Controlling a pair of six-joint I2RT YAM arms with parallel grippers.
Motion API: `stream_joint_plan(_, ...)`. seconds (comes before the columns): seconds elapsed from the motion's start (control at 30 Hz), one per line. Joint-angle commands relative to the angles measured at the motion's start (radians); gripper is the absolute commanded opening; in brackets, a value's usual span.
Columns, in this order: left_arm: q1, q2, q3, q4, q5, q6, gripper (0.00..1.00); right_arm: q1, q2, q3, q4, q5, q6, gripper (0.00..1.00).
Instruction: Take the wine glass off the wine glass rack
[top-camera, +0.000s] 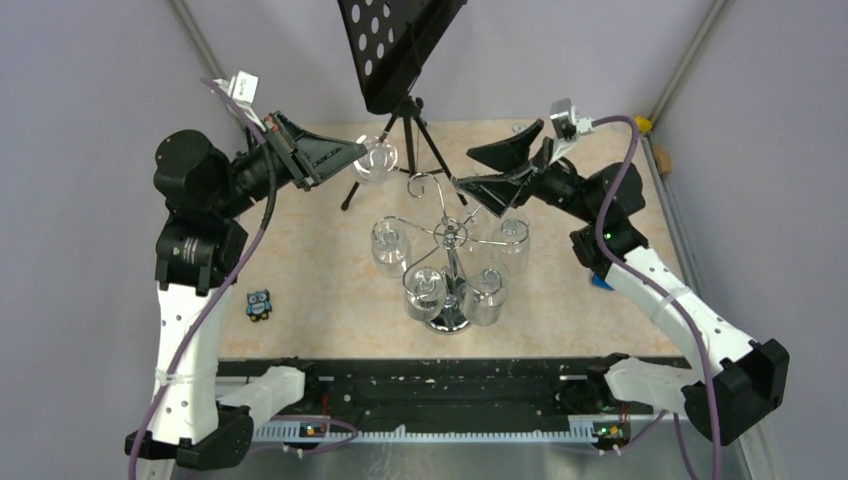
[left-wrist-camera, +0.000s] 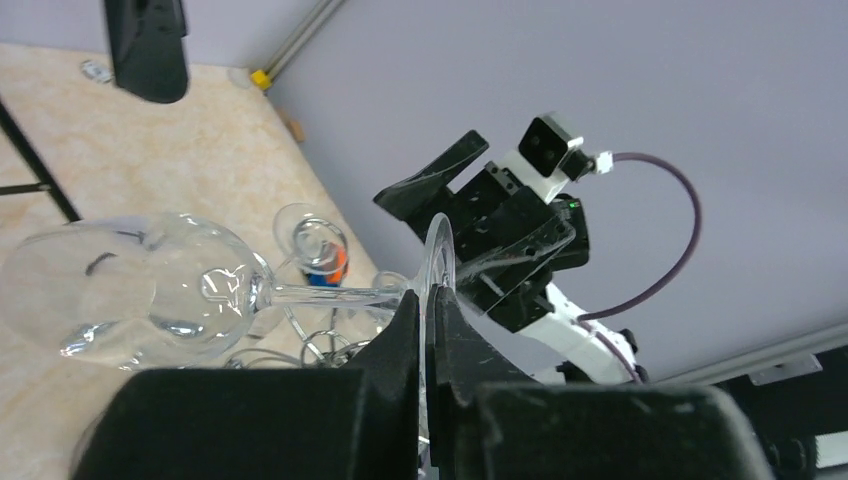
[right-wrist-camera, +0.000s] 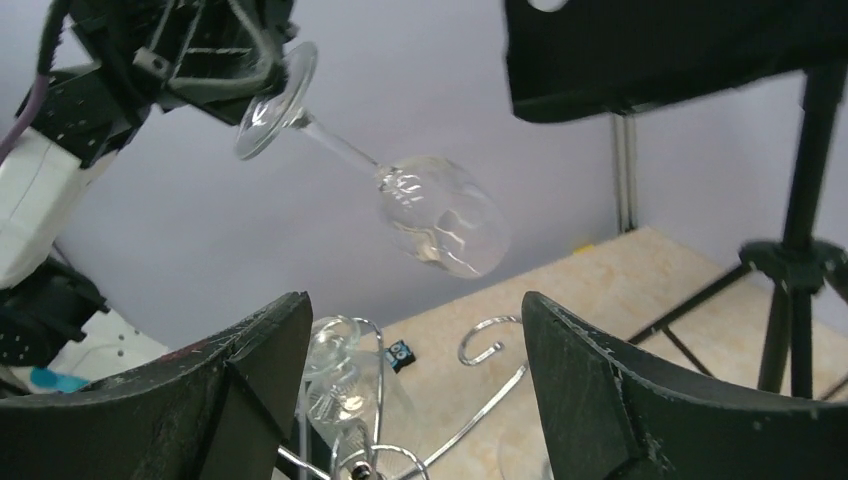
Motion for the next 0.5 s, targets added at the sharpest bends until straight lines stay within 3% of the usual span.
stream_joint_plan(0.0,0.003,-0.004,0.032,0.188,0.093,-0.125,0.0,0.081,0.026,0.081,0.214,-0.048,-0.184,0.79)
stream_joint_plan(0.27,0.001,-0.034,-0.051,0.429,0.167,-0.332,0.0,0.109,0.113,0.221,0.169,-0.239,-0.412,0.78)
stream_joint_plan(0.47,-0.021,-0.014,-0.058,0.48,0.18,-0.361,0.0,0.169,0.172,0.307,0.085,-0.289,-0.558,0.76)
